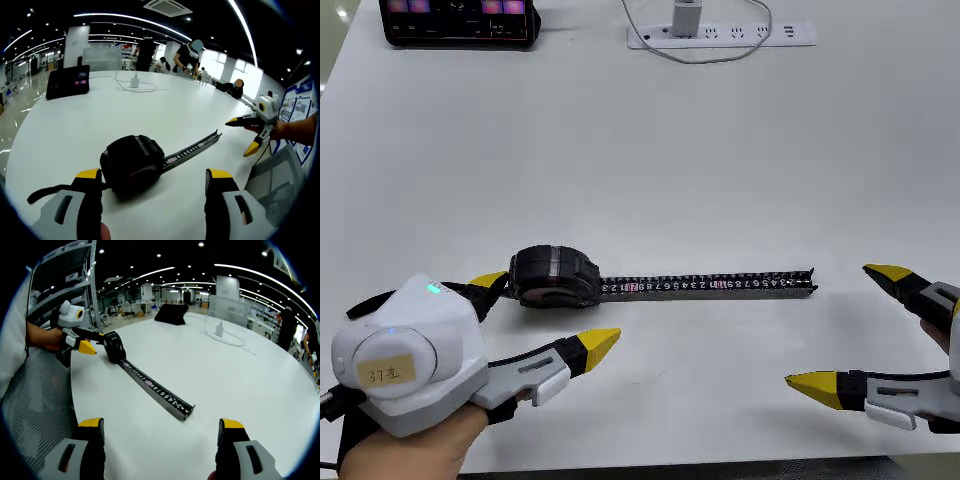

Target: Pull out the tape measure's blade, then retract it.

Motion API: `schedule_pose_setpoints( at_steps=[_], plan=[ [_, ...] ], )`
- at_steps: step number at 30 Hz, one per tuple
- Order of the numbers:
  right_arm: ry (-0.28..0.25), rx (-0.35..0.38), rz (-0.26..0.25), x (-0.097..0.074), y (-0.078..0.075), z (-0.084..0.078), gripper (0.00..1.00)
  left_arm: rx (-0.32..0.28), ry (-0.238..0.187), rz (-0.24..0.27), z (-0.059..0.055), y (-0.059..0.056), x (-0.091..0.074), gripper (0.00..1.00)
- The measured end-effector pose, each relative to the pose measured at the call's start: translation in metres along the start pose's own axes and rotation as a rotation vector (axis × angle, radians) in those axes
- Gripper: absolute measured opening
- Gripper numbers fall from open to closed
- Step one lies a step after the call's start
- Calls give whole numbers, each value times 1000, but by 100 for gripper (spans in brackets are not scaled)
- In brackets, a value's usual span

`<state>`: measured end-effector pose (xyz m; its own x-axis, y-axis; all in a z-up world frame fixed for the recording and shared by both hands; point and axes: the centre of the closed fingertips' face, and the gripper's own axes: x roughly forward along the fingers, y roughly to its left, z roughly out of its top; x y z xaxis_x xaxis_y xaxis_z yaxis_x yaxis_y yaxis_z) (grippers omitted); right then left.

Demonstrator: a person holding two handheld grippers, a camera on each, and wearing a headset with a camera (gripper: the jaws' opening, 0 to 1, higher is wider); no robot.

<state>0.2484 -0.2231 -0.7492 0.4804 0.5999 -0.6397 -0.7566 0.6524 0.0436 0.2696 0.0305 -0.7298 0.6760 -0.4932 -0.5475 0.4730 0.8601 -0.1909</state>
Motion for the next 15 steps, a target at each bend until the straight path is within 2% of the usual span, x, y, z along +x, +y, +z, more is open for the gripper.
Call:
schedule_pose_setpoints(
  at_steps=[9,11,15],
  plan=[
    [11,-26,18,3,-7,1,85,-40,-12,51,1,1,4,83],
    [21,-41,22,3,-9,0,80,-29,-13,54,0,-1,6,85],
    [34,-61,40,4,-10,0,74,-41,-18,75,1,2,5,82]
  ],
)
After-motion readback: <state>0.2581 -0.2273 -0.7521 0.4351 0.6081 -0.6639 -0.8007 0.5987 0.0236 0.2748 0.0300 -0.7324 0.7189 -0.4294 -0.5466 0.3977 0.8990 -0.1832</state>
